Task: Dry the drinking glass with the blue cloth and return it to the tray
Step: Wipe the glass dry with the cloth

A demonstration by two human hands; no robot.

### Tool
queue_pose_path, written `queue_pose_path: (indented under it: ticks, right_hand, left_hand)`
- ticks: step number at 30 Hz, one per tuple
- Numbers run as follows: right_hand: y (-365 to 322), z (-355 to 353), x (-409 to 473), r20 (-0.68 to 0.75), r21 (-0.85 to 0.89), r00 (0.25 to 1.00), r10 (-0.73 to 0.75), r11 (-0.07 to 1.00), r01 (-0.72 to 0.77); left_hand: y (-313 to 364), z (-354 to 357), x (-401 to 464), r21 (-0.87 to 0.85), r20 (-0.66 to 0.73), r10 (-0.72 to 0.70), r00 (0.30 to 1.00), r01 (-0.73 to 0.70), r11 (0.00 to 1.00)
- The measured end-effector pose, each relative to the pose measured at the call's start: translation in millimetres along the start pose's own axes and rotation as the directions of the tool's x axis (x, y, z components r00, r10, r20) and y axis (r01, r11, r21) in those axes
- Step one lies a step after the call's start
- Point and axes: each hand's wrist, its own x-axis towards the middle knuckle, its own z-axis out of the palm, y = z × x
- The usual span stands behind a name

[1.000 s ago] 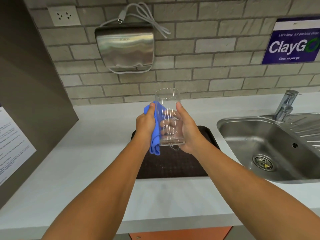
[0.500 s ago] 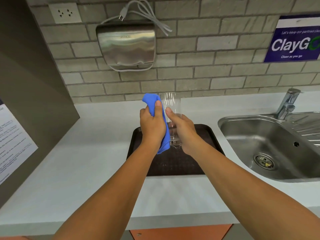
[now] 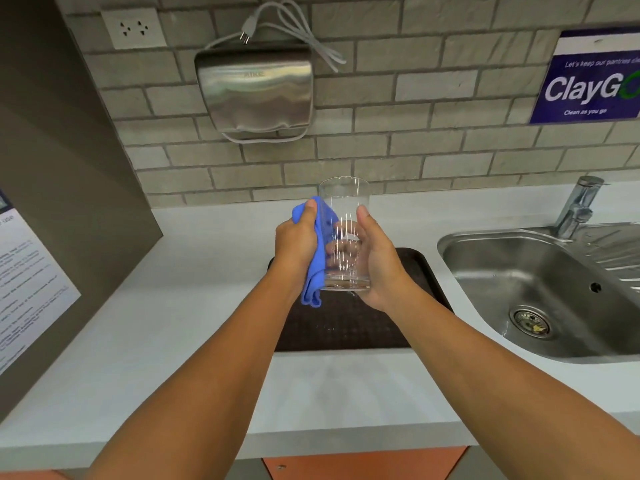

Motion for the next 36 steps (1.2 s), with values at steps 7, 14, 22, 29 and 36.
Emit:
queue_pose_path:
  ticks: [7,14,22,29,36]
  right_hand:
    - [-1.9,6.0,-1.1,-0.081,-0.056,0.996,0.040,0.997,-0.045]
    - [1.0,1.4,-0.7,-0.014,0.040,0.999,0.042,0.998,-0.041]
    - [2.3,5.2,2.0,-0.189,-0.104,0.981,-0.050,0.994,0.031]
    - [-2.0,10.9,2.3,-0.245,-0.267,0.969,-0.024,0.963,-0.044]
    - [-1.8,11.6,-1.3,-0.215,-0.226,0.974,-0.068,0.974,0.018]
  left_hand:
    - [-5.6,7.8,-15.9,0.091,-0.054,0.419,0.906,-0.413,0.906]
    - [10.7,-2.0,-0.7,0.017,-0.021,-0.006,1.000,0.007,1.000]
    - [2.0,3.8,-6.7,-0.050,-0.013,0.054,0.998,-0.055,0.997]
    - [-4.9,7.9,-11.2,0.053,-0.120,0.262,0.958,-0.257,0.965]
    - [-3.7,11.3,-25.7,0.078,-0.078,0.474,0.877,-0.468,0.880]
